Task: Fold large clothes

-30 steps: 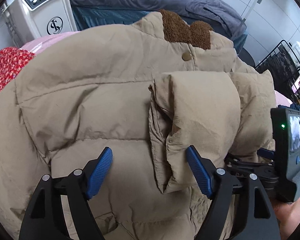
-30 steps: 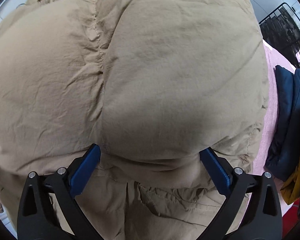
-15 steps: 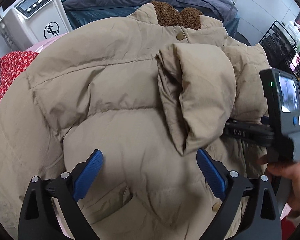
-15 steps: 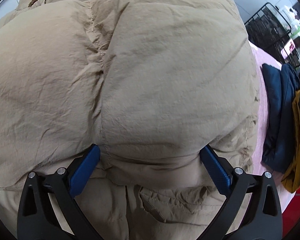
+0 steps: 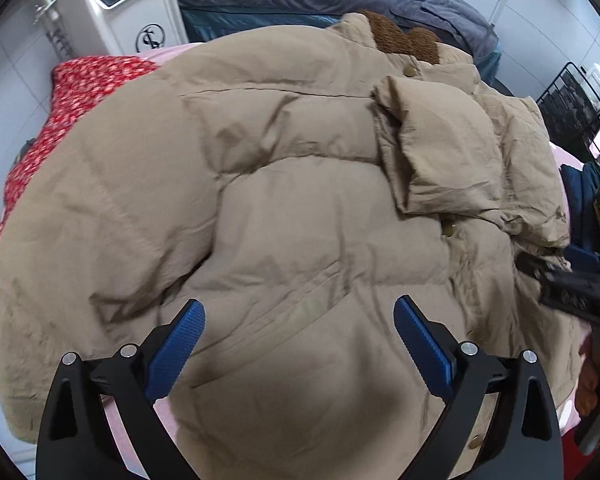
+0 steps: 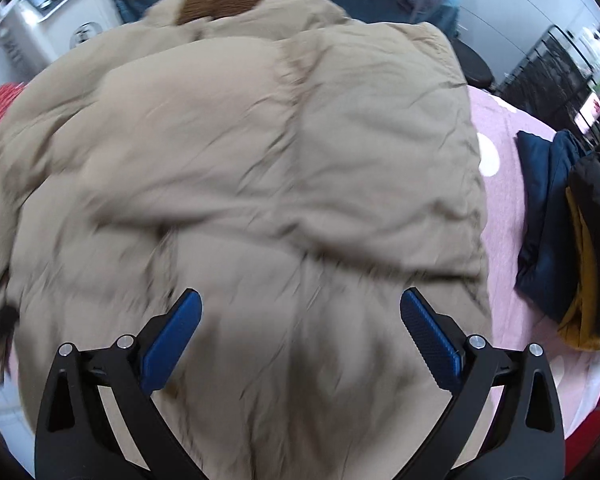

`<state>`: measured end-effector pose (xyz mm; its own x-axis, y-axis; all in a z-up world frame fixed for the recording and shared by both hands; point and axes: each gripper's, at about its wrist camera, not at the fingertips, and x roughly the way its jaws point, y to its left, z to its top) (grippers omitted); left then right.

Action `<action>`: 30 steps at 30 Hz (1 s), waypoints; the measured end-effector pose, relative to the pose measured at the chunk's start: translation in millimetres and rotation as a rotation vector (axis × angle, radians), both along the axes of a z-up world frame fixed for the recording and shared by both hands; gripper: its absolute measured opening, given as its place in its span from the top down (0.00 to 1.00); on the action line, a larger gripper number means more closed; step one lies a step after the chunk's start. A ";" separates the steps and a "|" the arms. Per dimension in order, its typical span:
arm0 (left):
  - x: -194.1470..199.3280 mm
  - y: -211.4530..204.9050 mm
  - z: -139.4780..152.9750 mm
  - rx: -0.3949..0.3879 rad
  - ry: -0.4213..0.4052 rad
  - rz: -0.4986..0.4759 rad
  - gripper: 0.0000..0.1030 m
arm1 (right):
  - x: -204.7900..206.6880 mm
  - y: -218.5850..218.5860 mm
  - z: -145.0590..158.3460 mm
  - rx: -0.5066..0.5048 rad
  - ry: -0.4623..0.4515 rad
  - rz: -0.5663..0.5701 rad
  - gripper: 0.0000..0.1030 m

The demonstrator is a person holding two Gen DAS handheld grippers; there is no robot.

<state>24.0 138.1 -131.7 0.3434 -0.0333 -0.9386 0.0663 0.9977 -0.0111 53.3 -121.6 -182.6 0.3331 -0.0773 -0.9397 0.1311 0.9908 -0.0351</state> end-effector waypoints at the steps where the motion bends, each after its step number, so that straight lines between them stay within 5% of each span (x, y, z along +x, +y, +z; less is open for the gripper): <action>1: -2.7 4.6 1.0 0.012 -0.005 0.007 0.09 | -10.1 5.6 0.6 0.007 0.001 0.013 0.05; 9: -35.5 55.5 14.3 0.053 -0.075 0.114 0.09 | -41.0 37.0 -2.4 0.077 0.056 0.114 0.05; 17: -74.9 158.8 29.1 0.126 -0.151 0.374 0.09 | -50.4 53.5 2.3 0.094 0.053 0.155 0.05; 21: -81.5 210.9 41.9 0.174 -0.169 0.425 0.09 | -54.1 61.0 4.6 0.092 0.052 0.170 0.05; 27: -72.5 245.0 9.7 0.129 0.003 0.348 0.12 | -47.8 58.6 -6.4 0.087 0.080 0.168 0.05; 30: -72.6 240.8 -9.6 0.082 0.062 0.338 0.24 | -47.3 49.9 -13.9 0.056 0.088 0.167 0.05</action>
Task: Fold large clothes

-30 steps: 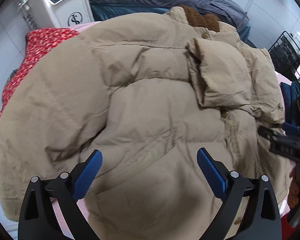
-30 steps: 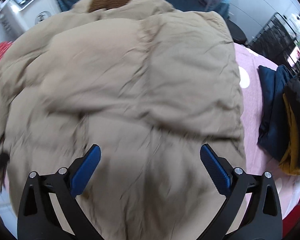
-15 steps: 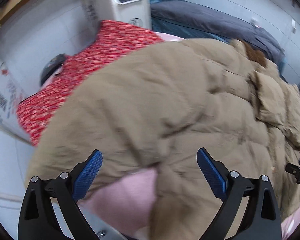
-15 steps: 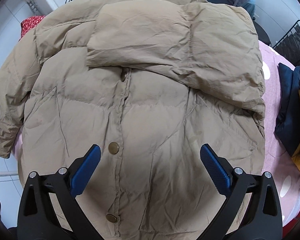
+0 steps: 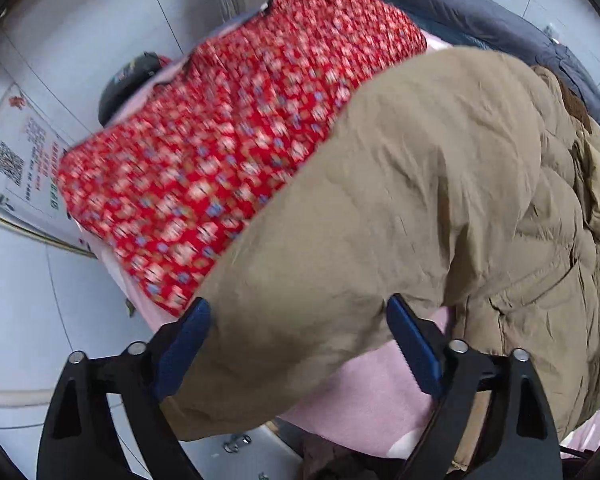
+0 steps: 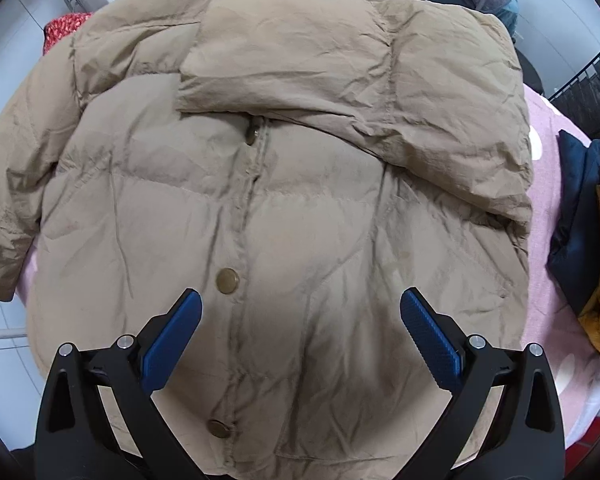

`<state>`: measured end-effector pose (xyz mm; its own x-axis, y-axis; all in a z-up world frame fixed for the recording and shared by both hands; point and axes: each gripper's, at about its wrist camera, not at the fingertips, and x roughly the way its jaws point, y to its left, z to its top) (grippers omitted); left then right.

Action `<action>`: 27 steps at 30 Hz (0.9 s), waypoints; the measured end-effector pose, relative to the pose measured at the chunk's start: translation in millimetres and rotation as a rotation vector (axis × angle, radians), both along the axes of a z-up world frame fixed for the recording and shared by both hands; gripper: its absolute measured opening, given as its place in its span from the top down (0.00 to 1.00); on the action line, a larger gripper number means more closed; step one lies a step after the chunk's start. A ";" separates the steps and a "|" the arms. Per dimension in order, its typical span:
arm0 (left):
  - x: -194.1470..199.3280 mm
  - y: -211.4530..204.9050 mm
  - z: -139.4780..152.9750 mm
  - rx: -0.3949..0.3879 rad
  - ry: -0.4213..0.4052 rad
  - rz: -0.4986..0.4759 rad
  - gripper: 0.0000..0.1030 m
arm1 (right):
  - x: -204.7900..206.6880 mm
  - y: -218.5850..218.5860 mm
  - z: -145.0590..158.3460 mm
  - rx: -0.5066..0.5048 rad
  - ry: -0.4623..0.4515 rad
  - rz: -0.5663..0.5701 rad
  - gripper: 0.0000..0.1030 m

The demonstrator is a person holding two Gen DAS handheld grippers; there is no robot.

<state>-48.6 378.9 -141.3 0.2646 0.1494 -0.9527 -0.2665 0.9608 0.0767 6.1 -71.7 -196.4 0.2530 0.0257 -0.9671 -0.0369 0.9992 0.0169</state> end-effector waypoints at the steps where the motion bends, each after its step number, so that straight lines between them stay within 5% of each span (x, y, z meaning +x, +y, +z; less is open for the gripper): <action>1: 0.7 -5.4 -4.4 -0.002 0.017 -0.010 0.35 | -0.6 -1.4 -0.2 -0.005 -0.001 -0.004 0.05; 4: 6.5 -23.2 -5.7 0.022 0.049 -0.037 0.78 | -2.3 -6.6 -1.3 -0.004 -0.001 -0.026 0.05; 5: 8.8 -27.0 -2.7 0.008 0.044 -0.041 0.83 | -2.9 -8.0 -1.9 0.001 0.004 -0.032 0.05; 9: 24.0 -59.8 36.2 -0.099 -0.050 -0.113 0.89 | -1.5 -13.8 -6.3 0.036 0.030 -0.045 0.13; 17: 82.8 -172.8 106.1 -0.217 -0.235 -0.342 0.94 | 5.1 -25.9 0.3 0.066 0.017 -0.083 0.14; 23: 128.9 -268.5 103.4 -0.308 -0.261 -0.508 1.00 | 2.2 -48.7 8.6 0.084 0.003 -0.130 0.14; 27: 134.0 -321.6 80.7 -0.225 -0.195 -0.605 1.00 | -0.5 -67.9 12.3 0.099 0.000 -0.174 0.14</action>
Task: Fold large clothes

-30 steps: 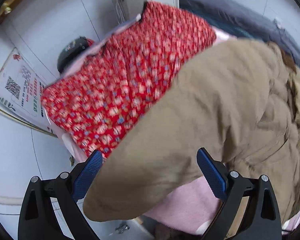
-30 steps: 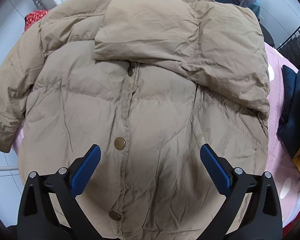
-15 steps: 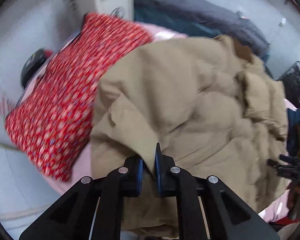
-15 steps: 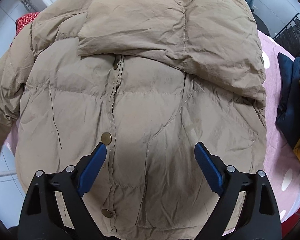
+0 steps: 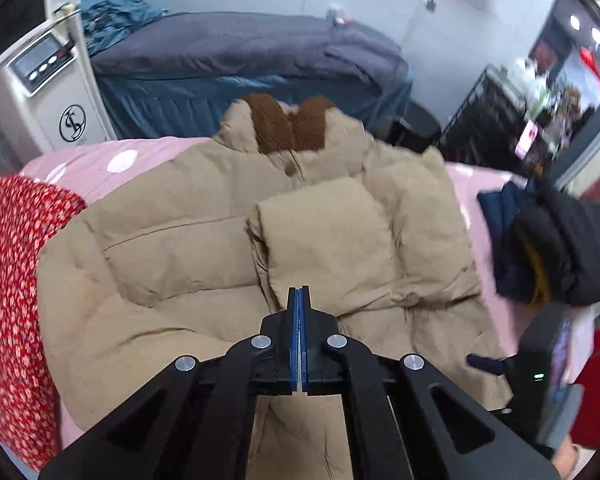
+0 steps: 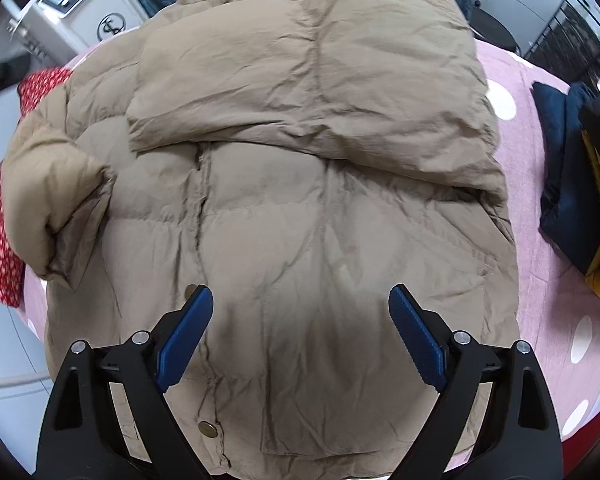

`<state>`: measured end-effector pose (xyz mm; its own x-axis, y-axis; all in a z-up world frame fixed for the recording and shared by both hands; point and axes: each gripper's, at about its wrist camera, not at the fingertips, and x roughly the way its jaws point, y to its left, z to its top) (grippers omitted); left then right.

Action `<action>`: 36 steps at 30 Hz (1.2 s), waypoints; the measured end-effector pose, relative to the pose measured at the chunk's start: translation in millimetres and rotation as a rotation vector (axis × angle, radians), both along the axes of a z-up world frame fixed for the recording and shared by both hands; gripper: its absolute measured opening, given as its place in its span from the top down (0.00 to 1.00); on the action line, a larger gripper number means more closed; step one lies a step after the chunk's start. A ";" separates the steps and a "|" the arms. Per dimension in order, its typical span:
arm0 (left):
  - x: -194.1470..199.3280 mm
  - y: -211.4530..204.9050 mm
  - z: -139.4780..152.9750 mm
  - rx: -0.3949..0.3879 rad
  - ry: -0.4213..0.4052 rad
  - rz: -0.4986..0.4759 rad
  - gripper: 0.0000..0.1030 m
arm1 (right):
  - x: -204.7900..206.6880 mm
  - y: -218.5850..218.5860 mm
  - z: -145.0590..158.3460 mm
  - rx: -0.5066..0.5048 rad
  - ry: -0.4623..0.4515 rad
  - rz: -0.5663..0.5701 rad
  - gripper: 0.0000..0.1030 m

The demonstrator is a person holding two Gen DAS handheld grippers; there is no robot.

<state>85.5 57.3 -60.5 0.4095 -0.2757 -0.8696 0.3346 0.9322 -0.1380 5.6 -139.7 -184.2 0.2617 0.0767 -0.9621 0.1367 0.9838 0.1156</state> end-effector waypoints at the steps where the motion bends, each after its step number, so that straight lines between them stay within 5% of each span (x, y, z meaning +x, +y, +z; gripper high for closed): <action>1: 0.2 -8.2 -5.4 -0.006 0.016 -0.014 0.99 | -0.7 -6.0 0.4 0.013 -0.001 -0.014 0.14; 3: -4.0 -11.5 -10.6 -0.020 0.047 -0.010 0.91 | -5.8 -13.1 -0.1 0.033 -0.006 -0.037 0.14; 5: -8.4 -7.8 -14.8 -0.042 0.065 0.009 0.46 | -5.1 -17.1 -2.3 0.051 -0.007 -0.061 0.14; 7: -14.9 0.4 -13.5 -0.060 0.047 0.040 0.31 | -3.5 -21.2 -6.9 0.082 0.006 -0.082 0.14; 12: -29.1 31.1 -11.3 -0.074 0.041 0.105 0.22 | 5.3 -12.0 -13.1 0.150 0.023 -0.076 0.14; 18: -49.9 111.2 -21.6 -0.130 0.080 0.354 0.19 | 15.3 19.1 -7.7 0.254 0.006 0.015 0.14; 23: -73.6 167.9 -40.6 -0.043 0.124 0.516 0.19 | 25.5 34.1 4.3 0.316 -0.025 0.060 0.14; 31: -102.7 198.5 -59.6 -0.020 0.172 0.611 0.19 | 48.3 64.2 9.6 0.471 -0.013 0.134 0.14; 36: -105.4 193.8 -65.1 -0.031 0.192 0.608 0.19 | 64.2 120.4 3.1 0.635 0.065 0.193 0.14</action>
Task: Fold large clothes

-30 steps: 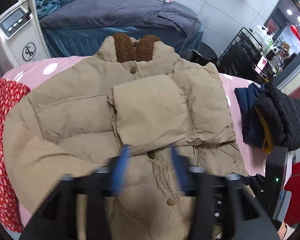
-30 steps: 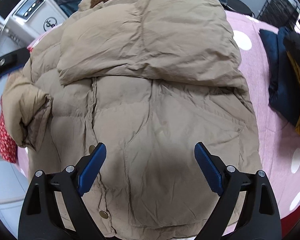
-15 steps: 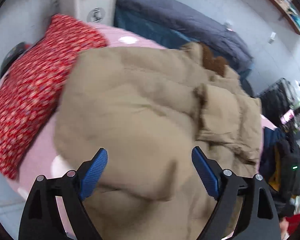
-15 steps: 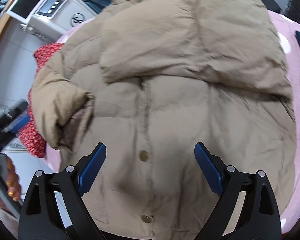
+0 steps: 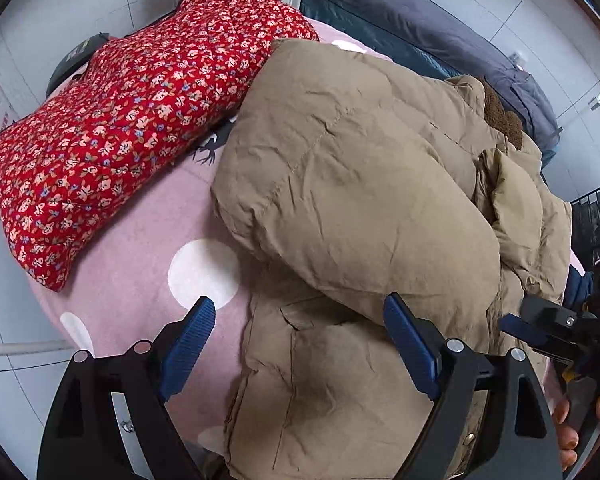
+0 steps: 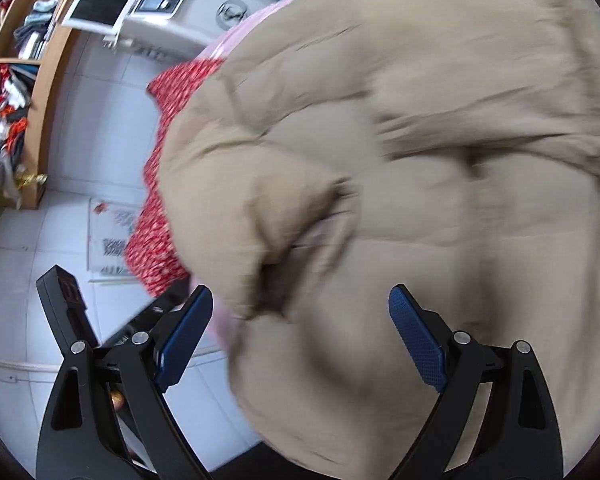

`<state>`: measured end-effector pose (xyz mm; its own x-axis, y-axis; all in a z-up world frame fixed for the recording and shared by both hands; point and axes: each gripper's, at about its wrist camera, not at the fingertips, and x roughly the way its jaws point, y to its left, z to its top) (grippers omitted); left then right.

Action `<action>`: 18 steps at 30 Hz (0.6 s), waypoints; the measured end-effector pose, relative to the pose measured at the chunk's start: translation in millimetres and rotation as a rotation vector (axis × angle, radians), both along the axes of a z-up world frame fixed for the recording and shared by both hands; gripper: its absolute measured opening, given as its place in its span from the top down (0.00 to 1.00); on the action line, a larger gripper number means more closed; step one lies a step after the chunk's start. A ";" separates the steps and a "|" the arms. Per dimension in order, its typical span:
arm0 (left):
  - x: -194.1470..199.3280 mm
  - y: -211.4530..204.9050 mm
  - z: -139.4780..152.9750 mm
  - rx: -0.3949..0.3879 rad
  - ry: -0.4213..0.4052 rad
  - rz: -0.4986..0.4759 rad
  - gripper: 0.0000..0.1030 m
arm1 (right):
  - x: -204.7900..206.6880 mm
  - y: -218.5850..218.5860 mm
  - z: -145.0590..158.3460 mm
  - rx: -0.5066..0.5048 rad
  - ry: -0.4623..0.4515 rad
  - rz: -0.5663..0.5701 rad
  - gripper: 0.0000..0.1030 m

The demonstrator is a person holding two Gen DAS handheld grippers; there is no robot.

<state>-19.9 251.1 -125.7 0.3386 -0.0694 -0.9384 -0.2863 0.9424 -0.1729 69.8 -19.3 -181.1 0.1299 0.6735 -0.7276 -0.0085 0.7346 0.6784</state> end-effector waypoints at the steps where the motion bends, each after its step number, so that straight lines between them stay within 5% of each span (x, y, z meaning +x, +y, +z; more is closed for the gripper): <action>1: 0.4 -1.2 -0.6 0.000 0.002 -0.003 0.19 | 2.9 10.7 -1.6 0.007 0.000 0.017 0.14; 5: -1.0 1.4 -2.5 0.004 0.000 0.000 0.19 | 11.9 59.5 -14.4 -0.007 0.026 0.109 0.14; 8: -1.1 5.8 -3.9 0.035 0.014 0.010 0.19 | 13.3 76.5 -15.5 -0.019 -0.002 0.139 0.41; 9: -1.4 7.4 -3.9 0.031 0.014 0.008 0.19 | 15.2 78.6 -13.6 -0.028 -0.010 0.138 0.61; 10: -1.5 9.2 -4.0 0.027 0.015 0.011 0.19 | 18.3 80.9 -8.9 -0.043 -0.030 0.140 0.70; 13: -1.9 13.3 -3.1 0.031 0.013 0.026 0.19 | 26.2 88.6 16.4 -0.134 -0.161 0.193 0.85; 18: 3.8 11.0 -1.6 0.022 0.009 0.022 0.19 | 48.9 92.4 82.9 -0.271 -0.409 0.235 0.90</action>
<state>-16.2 262.1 -127.3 0.3313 -0.0417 -0.9426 -0.3081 0.9395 -0.1499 118.7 73.1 -98.1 0.3071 0.5141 -0.8009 -0.4170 0.8291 0.3724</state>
